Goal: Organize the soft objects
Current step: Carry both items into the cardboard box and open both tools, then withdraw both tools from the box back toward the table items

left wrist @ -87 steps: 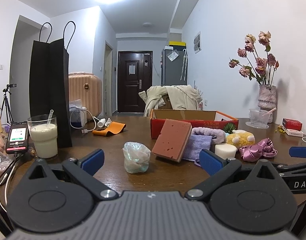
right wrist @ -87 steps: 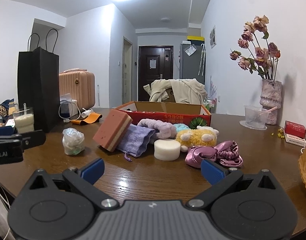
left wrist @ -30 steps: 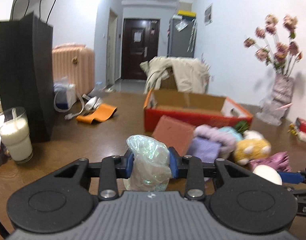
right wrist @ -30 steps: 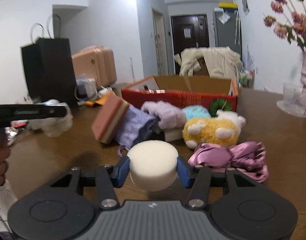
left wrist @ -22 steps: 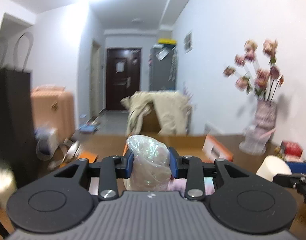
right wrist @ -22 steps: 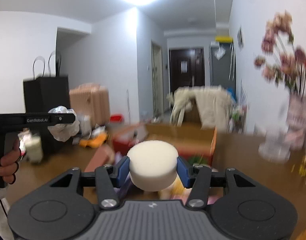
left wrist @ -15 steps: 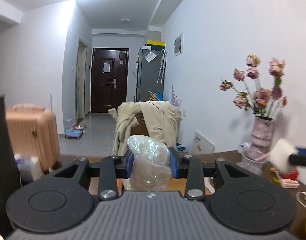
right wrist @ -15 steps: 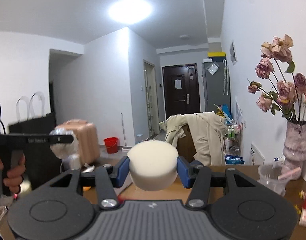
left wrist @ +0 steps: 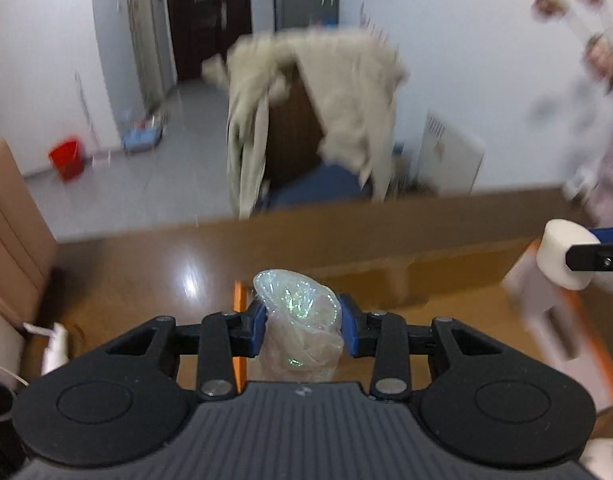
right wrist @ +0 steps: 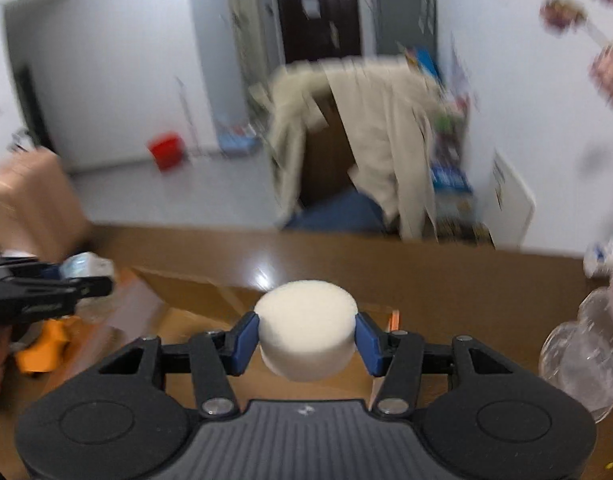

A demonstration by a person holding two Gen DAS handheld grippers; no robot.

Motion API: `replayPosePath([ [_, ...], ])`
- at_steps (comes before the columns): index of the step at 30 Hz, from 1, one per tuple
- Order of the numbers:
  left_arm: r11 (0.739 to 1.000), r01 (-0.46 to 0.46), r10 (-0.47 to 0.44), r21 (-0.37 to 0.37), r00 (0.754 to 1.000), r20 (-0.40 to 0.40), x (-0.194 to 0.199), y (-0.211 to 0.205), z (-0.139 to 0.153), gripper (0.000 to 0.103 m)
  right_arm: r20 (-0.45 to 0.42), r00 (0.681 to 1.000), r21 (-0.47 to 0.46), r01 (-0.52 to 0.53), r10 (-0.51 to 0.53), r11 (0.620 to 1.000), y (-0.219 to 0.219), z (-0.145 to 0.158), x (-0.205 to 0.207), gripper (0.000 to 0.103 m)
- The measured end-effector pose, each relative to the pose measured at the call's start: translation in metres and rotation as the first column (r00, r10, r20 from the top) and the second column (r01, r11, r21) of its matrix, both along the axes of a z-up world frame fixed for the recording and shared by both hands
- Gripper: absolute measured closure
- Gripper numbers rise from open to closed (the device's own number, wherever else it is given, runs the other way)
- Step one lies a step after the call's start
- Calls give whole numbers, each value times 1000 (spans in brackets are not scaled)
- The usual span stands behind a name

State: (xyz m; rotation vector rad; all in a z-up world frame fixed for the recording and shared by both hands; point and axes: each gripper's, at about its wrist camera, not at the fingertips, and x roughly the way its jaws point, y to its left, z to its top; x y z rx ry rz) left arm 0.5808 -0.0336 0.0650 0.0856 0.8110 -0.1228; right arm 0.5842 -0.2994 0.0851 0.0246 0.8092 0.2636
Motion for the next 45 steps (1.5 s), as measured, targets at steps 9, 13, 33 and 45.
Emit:
replayPosePath([
  [9,1000,8,-8,-4,999,-49,27,9,-41,27,-49,999,-285,-12,-2,958,53,-83,45,32],
  [13,1000,-3,3,1,1000,-24,24,7,-25,24,-10,1000,-289,-8,5,957,54,-68,35,31],
  [33,998,-33,50,-58,948,315,-274,57,190,0,270,961,-25,-64,68,998,-16,173,-245,10],
  [45,984,-36,111,-174,889,445,-484,114,114,0,424,898,16,-138,118,990,-20,129,-452,0],
])
